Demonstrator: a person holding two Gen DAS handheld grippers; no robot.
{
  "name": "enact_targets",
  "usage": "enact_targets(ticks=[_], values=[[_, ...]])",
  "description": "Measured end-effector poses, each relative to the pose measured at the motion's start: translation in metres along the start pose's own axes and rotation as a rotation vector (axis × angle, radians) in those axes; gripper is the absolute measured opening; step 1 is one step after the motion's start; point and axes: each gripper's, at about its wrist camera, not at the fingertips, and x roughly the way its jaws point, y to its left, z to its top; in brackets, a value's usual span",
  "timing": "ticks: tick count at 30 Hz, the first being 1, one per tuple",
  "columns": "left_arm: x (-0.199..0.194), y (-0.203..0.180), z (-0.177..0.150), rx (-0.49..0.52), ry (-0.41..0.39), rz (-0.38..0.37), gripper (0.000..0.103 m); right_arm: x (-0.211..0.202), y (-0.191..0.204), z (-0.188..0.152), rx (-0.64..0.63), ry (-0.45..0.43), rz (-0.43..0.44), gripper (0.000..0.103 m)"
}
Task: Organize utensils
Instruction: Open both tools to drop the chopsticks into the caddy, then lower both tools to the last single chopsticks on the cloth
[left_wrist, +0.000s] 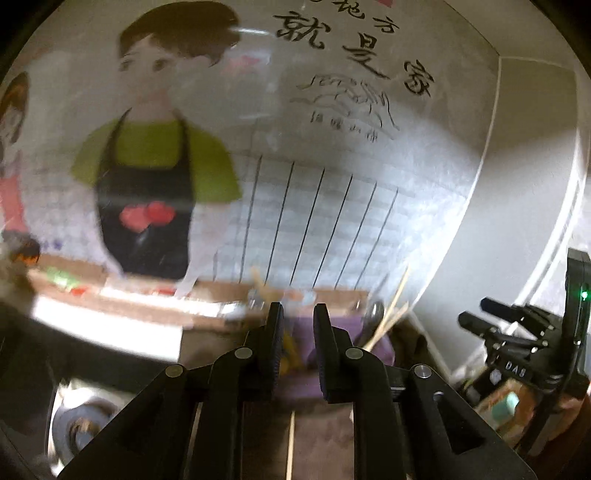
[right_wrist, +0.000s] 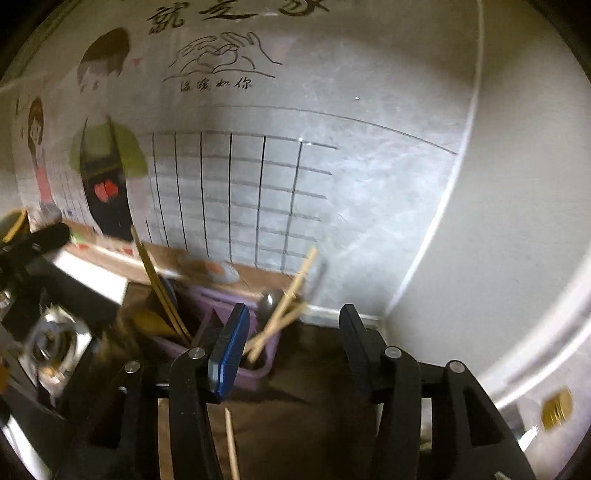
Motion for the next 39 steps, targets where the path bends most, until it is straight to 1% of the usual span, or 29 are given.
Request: enact_targets(ticks=[2, 6, 11, 15, 19, 22, 24, 26, 29, 31, 33, 35, 39], values=[[-0.012, 0.000, -0.026, 0.022, 0.029, 0.007, 0.018, -0.009, 0.005, -0.021, -0.012, 0.009, -0.001, 0.049], [-0.027, -0.003, -0.071, 0.072, 0.075, 0.030, 0.018, -0.020, 0.014, -0.060, -0.007, 0.050, 0.035, 0.050], [-0.044, -0.002, -0.122, 0.066, 0.126, 0.029, 0.018, -0.032, 0.019, -0.102, 0.032, 0.110, 0.083, 0.050], [-0.055, -0.002, -0.155, 0.113, 0.137, 0.075, 0.018, -0.039, 0.015, -0.132, 0.080, 0.139, 0.100, 0.052], [-0.064, 0.004, -0.180, 0.107, 0.168, 0.077, 0.018, -0.047, -0.001, -0.168, 0.149, 0.162, 0.138, 0.053], [-0.068, 0.012, -0.202, 0.094, 0.207, 0.083, 0.018, -0.048, -0.004, -0.196, 0.139, 0.185, 0.116, 0.052], [-0.066, 0.016, -0.212, 0.072, 0.240, 0.079, 0.018, -0.046, -0.001, -0.213, 0.123, 0.221, 0.116, 0.045], [-0.065, 0.020, -0.220, 0.049, 0.263, 0.080, 0.018, -0.042, 0.003, -0.226, 0.119, 0.258, 0.146, 0.039], [-0.068, 0.022, -0.228, 0.032, 0.269, 0.073, 0.019, -0.038, 0.014, -0.241, 0.103, 0.293, 0.171, 0.036], [-0.069, 0.020, -0.232, 0.041, 0.272, 0.068, 0.018, -0.033, 0.022, -0.249, 0.093, 0.312, 0.181, 0.033], [-0.068, 0.018, -0.235, 0.054, 0.279, 0.065, 0.018, -0.028, 0.029, -0.256, 0.088, 0.332, 0.186, 0.027], [-0.069, 0.017, -0.237, 0.064, 0.282, 0.059, 0.018, -0.022, 0.031, -0.260, 0.092, 0.347, 0.190, 0.023], [-0.068, 0.017, -0.240, 0.066, 0.292, 0.051, 0.018, -0.014, 0.030, -0.264, 0.107, 0.366, 0.195, 0.023]])
